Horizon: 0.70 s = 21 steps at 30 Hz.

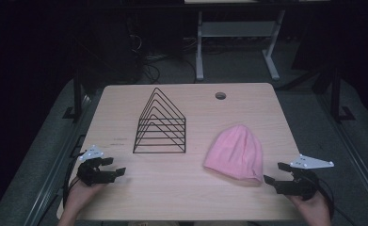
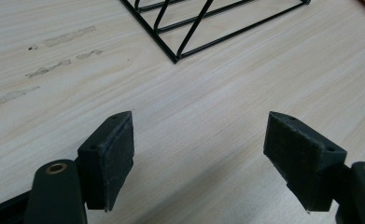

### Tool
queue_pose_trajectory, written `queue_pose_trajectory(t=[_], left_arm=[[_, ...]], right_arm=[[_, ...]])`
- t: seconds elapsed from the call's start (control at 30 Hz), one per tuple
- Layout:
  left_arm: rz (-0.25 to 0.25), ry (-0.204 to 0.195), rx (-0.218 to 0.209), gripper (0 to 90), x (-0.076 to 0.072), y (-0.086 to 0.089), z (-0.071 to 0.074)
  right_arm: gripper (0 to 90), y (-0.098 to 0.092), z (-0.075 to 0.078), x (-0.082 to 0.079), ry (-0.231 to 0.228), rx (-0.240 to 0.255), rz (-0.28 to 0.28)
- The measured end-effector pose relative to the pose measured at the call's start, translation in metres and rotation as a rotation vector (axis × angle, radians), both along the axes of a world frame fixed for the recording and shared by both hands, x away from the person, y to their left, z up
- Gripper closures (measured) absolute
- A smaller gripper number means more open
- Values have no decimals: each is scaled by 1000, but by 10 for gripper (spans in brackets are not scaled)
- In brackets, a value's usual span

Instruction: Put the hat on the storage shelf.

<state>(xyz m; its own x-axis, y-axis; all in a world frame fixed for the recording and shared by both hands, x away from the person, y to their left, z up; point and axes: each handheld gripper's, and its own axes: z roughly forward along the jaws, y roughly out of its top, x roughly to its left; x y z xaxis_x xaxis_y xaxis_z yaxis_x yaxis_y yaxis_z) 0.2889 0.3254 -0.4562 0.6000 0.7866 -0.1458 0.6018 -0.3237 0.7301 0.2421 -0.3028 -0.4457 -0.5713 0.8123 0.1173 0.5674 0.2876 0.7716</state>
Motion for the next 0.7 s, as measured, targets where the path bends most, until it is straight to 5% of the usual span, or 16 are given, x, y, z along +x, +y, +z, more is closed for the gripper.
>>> queue_pose_trajectory(t=[0.27, 0.7], left_arm=[[-1, -4, 2, 239, -1, -2, 1], [-1, -12, -12, 239, 1, -3, 2]], right_arm=[[191, 8, 12, 14, 6, -5, 37], [159, 28, 25, 47, 80, -26, 107]])
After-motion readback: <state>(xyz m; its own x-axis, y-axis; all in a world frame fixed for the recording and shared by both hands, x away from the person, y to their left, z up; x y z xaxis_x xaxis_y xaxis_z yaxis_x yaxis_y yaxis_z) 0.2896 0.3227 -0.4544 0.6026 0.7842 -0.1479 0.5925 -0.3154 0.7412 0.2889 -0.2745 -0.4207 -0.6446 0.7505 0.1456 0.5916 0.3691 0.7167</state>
